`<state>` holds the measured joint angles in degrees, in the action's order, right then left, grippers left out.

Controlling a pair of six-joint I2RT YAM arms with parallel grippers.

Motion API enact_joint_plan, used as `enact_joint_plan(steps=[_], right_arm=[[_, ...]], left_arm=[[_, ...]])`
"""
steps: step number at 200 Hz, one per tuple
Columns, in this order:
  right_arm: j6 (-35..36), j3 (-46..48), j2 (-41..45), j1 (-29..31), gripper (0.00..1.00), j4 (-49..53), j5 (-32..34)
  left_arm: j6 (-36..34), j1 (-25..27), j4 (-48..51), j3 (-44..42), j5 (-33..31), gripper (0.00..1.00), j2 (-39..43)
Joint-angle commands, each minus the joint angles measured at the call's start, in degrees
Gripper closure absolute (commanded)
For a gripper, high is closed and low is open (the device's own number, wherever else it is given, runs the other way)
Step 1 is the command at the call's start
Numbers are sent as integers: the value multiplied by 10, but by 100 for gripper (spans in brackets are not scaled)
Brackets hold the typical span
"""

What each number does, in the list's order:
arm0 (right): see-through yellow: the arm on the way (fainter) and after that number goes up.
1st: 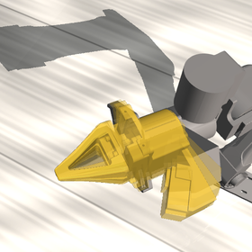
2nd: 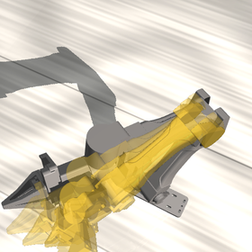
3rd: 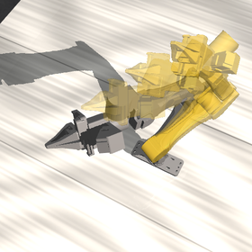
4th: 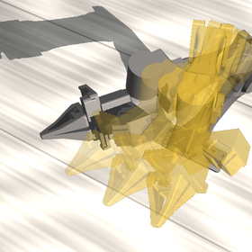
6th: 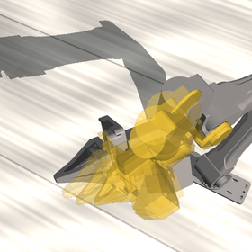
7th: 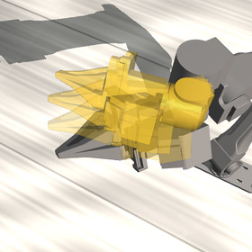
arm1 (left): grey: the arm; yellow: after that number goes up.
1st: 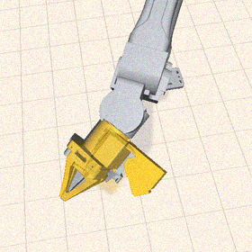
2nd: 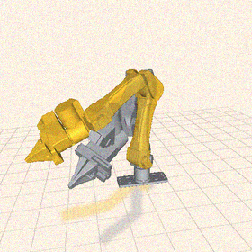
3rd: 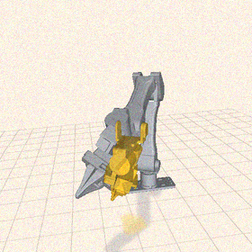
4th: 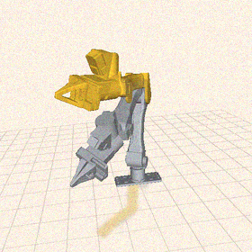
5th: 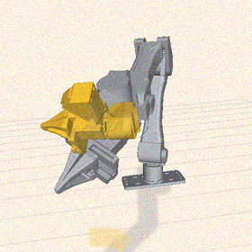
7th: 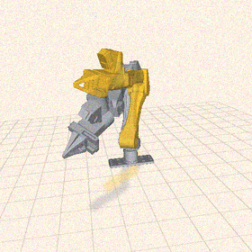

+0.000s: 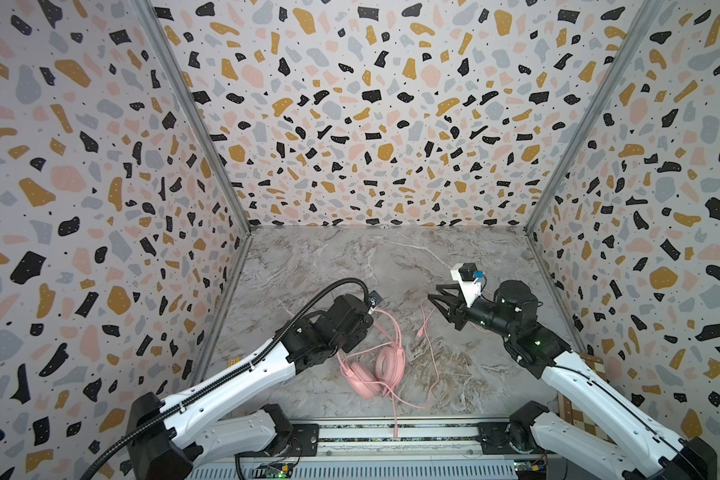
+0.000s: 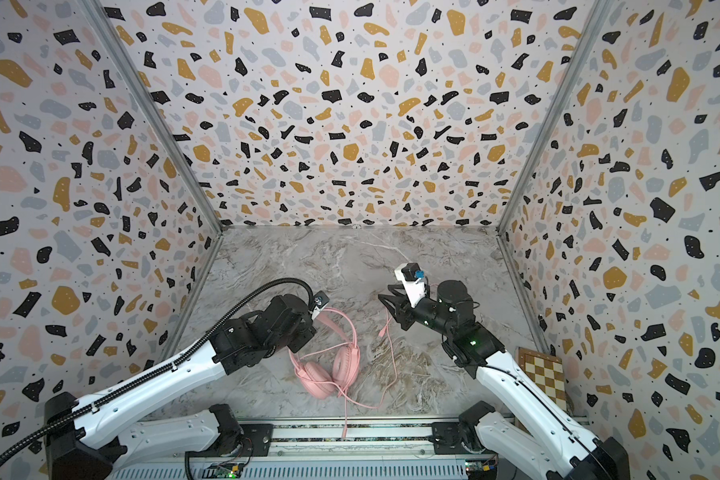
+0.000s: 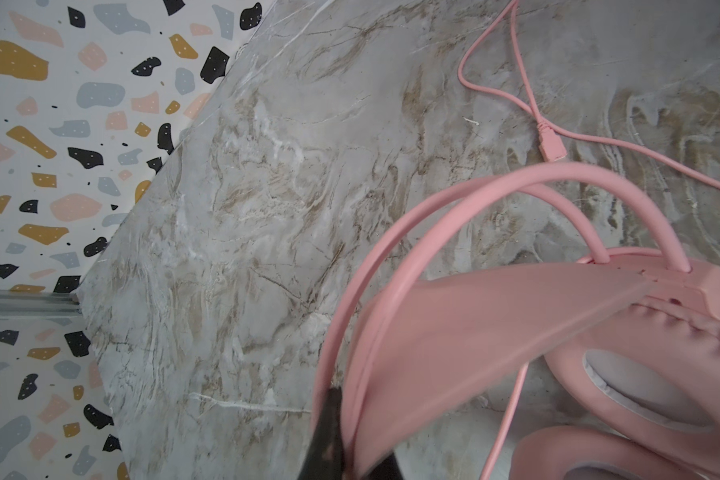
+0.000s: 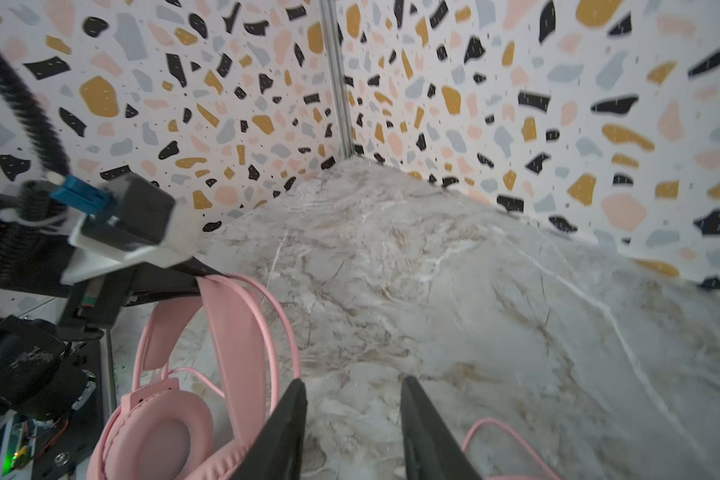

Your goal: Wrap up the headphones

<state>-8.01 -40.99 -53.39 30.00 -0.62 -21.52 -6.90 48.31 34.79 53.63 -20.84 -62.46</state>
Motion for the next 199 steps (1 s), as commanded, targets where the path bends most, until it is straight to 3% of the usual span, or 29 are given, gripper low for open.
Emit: enact_joint_plan(steps=[1, 44, 89, 104, 133, 175, 199], right_arm=[[-77, 3, -18, -18, 53, 107, 40], [-120, 43, -35, -40, 43, 159, 50], [-111, 60, -143, -14, 44, 139, 105], [-113, 49, -172, -4, 45, 139, 93], [-106, 35, -211, 27, 47, 152, 124], [-97, 36, -264, 50, 49, 158, 115], [-103, 19, -275, 76, 50, 166, 155]], left_arm=[[1, -18, -37, 17, -8, 100, 9], [-2, -46, -31, 25, -12, 100, 16], [1, -50, -35, 23, -3, 100, 25], [-1, -50, -31, 25, -3, 100, 25], [0, -50, -26, 29, -3, 100, 27], [2, -50, -28, 29, 1, 100, 28], [3, -50, -29, 28, 1, 100, 28]])
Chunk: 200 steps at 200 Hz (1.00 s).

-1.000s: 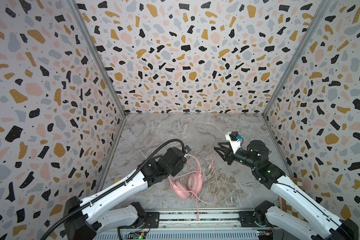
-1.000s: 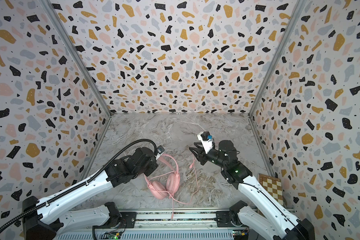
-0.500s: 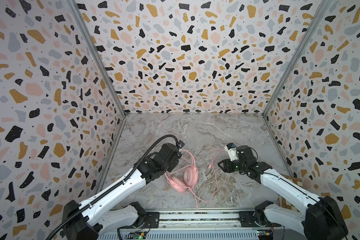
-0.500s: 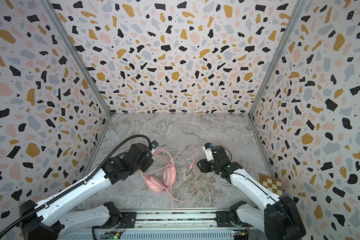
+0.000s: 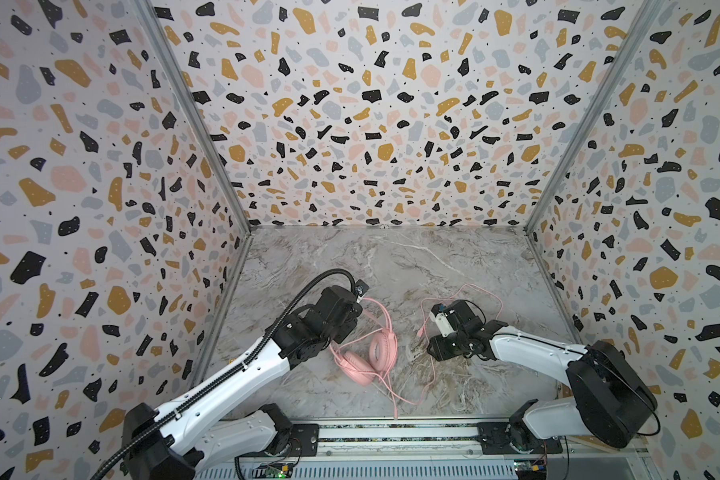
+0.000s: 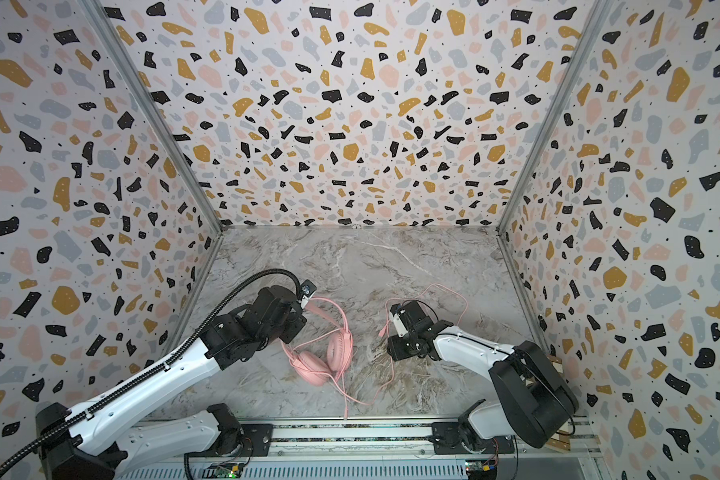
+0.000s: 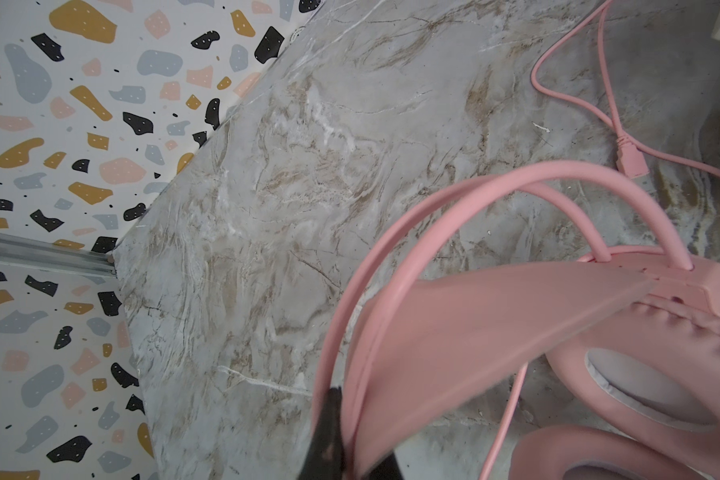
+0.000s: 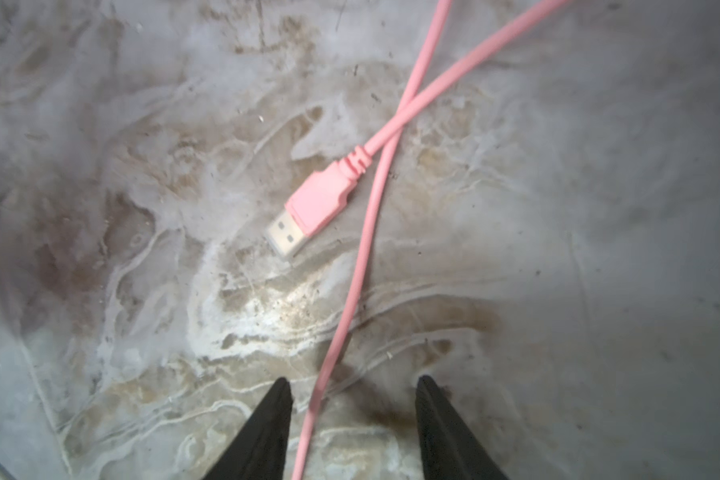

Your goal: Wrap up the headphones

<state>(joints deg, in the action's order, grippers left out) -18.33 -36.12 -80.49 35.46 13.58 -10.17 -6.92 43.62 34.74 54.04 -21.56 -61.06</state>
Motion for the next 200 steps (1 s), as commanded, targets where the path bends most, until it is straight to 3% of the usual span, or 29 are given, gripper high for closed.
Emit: enact_joint_plan(steps=[1, 67, 82, 94, 107, 126, 151, 200], right_arm=[[0, -31, -5, 22, 50, 24, 44], [-8, -58, -55, 74, 56, 55, 126], [-9, -49, -48, 73, 61, 49, 121], [-9, -46, -46, 72, 71, 45, 114], [-7, -46, -43, 68, 87, 39, 98], [-4, -42, -24, 52, 98, 17, 49], [7, -45, 27, 10, 100, 5, -31], [38, -138, 139, -86, 100, 63, -99]], left_arm=[[3, -3, -29, 24, 8, 100, 14], [6, -3, -20, 26, 7, 100, 18], [6, -3, -20, 25, 7, 100, 21], [5, -3, -21, 26, 8, 100, 22], [7, -3, -22, 26, 10, 100, 21], [7, -3, -22, 25, 12, 100, 20], [8, -3, -20, 20, 12, 100, 21], [10, -3, -30, 6, 34, 100, 19]])
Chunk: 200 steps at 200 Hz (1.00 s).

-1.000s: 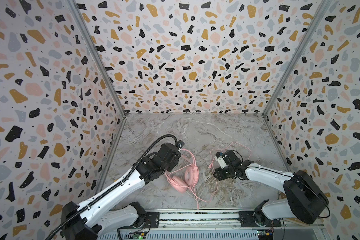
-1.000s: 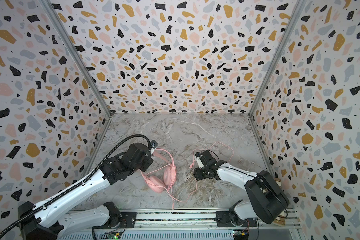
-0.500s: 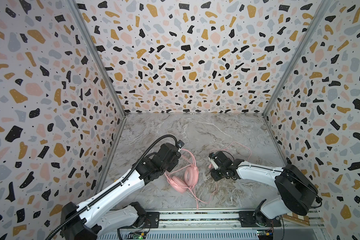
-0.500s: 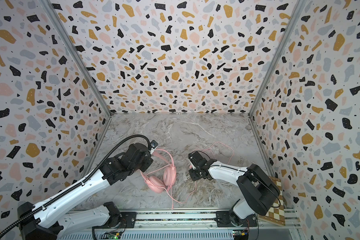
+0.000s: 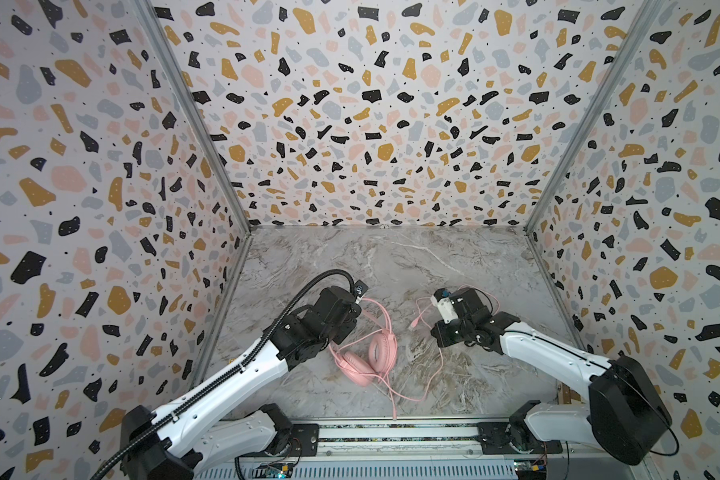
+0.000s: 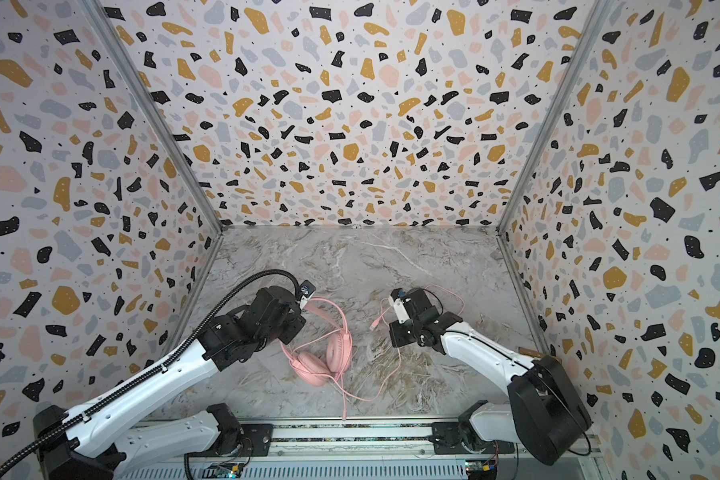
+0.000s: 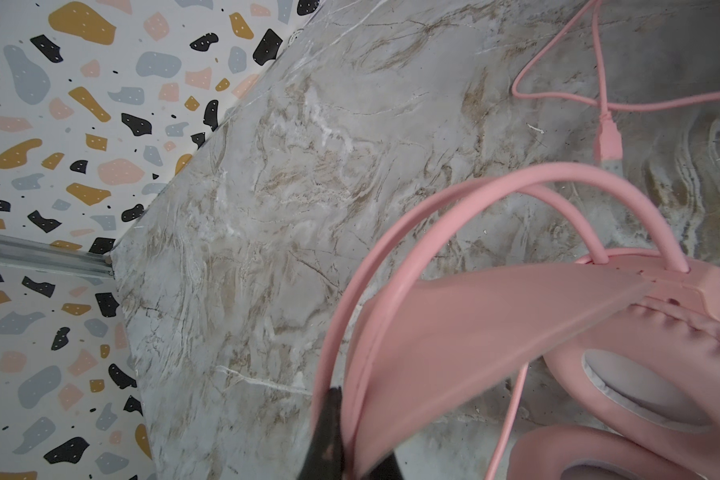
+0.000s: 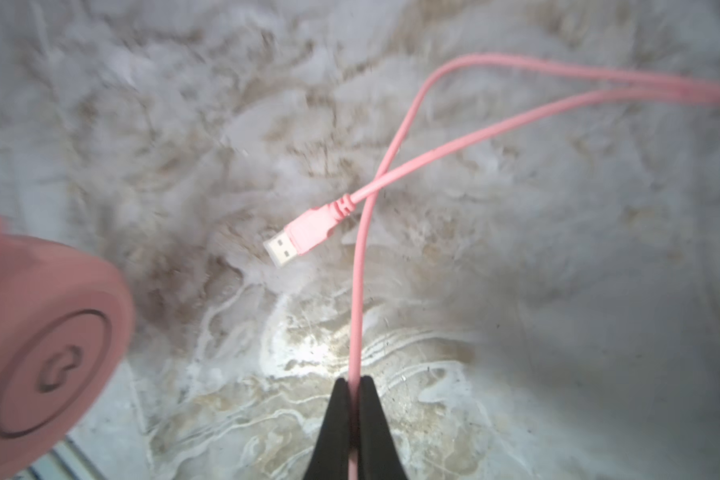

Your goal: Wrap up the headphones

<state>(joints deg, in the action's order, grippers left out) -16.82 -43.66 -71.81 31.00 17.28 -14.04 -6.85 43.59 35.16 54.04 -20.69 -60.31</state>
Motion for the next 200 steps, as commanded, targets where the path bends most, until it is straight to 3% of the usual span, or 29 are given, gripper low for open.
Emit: enact_joint_plan(steps=[1, 38, 95, 175, 200], right_arm=[[23, -65, 54, -43, 100, 27, -62], [26, -149, 76, -116, 100, 26, -99], [13, -187, 7, -189, 100, -59, -121], [-2, -82, 11, -211, 100, -131, -129], [-16, -53, 11, -211, 100, -153, -152]], left_arm=[[10, -3, -35, 6, 26, 100, 11], [5, -3, -38, 3, 70, 100, -2], [6, -3, -43, -12, 159, 100, 19], [81, -6, -150, 8, 329, 100, 76], [130, -10, -196, 26, 339, 100, 87]])
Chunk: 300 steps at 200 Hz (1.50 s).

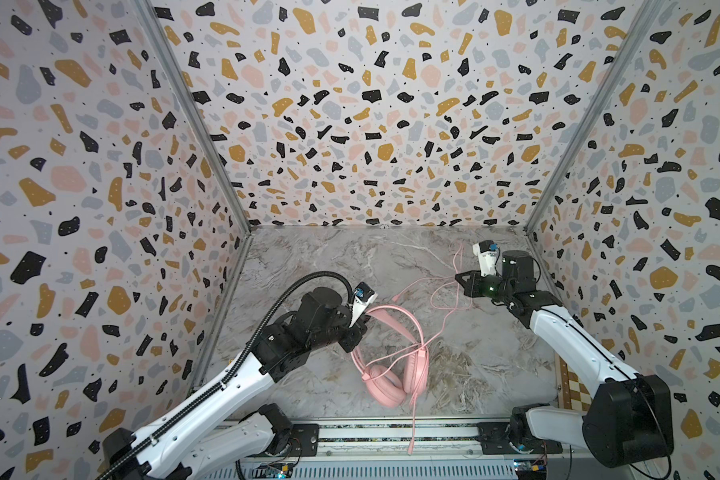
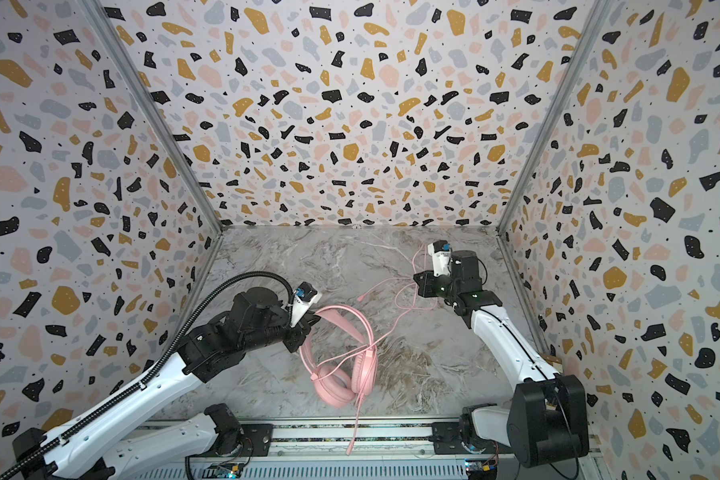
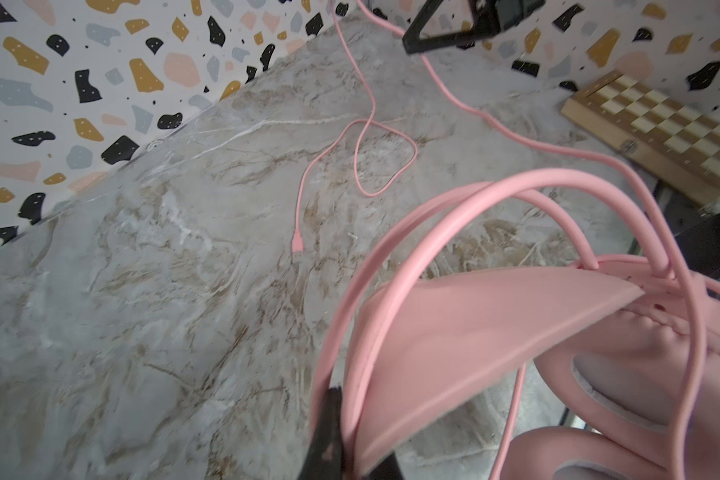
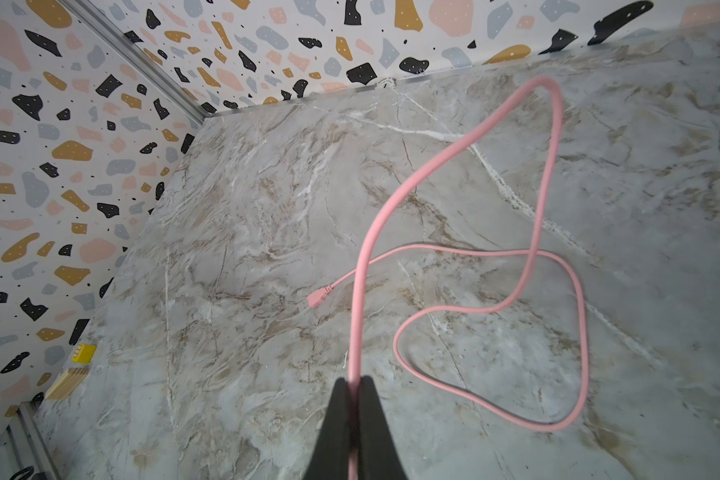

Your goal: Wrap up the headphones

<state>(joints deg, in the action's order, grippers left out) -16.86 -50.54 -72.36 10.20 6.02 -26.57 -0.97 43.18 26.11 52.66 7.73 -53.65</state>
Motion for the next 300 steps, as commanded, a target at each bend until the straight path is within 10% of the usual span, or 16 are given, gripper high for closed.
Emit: enact_joint_plan(steps=[1, 46, 159, 249, 300], right_arm=[[-17, 17, 17, -3, 100, -41, -28], [-95, 97, 43, 1, 100, -146, -109], [-376, 216, 153, 84, 100, -476, -26], [-451, 133, -27, 166, 100, -650, 18], [-418, 157, -27, 234, 100, -624, 35]], left_arm=[[74, -6, -107, 40, 53, 100, 21], [229, -9, -244, 23, -36, 100, 45], [569, -8, -530, -121, -293, 100, 97], [589, -7, -543, -99, -262, 100, 52], [528, -7, -481, -78, -357, 100, 93]])
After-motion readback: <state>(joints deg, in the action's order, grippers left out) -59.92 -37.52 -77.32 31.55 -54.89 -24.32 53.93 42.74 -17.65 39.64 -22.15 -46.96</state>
